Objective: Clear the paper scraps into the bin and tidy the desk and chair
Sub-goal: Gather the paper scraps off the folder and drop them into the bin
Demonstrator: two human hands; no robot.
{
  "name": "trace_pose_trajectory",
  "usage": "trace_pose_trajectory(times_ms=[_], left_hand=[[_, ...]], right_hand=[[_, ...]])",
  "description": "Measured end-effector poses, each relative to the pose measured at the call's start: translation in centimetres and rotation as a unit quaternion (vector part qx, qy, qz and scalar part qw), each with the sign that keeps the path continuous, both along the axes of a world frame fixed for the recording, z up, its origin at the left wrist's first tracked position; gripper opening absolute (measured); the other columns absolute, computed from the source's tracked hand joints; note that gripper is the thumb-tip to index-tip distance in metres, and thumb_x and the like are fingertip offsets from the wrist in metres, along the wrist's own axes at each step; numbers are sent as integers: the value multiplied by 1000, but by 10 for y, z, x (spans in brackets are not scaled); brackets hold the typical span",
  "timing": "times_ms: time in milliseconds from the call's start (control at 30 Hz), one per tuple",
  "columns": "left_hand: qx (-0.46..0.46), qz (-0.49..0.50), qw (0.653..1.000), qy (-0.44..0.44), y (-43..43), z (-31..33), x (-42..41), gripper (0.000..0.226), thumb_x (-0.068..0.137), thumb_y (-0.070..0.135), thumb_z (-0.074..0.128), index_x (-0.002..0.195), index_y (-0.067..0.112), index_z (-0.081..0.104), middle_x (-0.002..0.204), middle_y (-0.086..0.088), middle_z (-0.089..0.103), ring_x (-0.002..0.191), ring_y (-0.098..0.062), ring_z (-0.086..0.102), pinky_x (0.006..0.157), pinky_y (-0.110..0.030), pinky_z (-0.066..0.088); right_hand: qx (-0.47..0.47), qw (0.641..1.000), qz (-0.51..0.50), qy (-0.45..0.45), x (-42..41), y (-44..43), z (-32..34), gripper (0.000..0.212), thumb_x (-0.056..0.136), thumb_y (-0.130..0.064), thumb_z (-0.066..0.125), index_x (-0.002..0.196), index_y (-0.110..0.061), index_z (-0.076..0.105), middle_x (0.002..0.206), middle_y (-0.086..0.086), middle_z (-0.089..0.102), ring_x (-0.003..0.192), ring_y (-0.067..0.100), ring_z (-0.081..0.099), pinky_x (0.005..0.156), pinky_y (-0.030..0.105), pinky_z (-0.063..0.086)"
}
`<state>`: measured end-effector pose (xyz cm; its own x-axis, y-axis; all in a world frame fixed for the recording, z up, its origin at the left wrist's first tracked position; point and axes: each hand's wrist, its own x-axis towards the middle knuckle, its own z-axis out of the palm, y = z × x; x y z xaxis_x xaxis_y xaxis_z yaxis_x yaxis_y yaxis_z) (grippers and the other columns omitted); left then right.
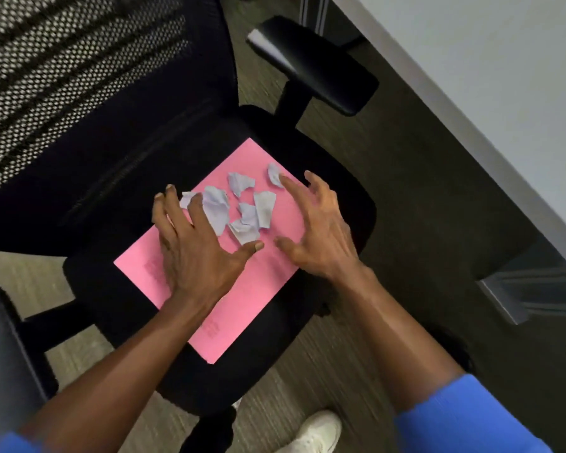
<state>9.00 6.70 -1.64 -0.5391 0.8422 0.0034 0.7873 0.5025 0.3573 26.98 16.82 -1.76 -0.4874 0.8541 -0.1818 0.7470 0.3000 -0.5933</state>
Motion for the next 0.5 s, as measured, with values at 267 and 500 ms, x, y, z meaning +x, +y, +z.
trace_pose_trajectory(times_ms=[267,500], left_hand=[[-45,-51,997,-21,16,-30,-14,102,78,77,73,160,28,40,175,-20,17,157,-42,25,118,-55,39],[8,-76,995,-58,4,-42,-28,48,93,38,78,136,19,66,158,-12,41,131,-31,42,109,-44,49]], right_hand=[[87,958,214,-173,-64,53,-3,109,78,-44,85,162,-53,16,176,10,2,153,35,26,76,38,51],[136,932,285,-178,-77,50,-14,77,87,-60,71,157,-44,41,168,11,27,146,35,33,90,44,51]])
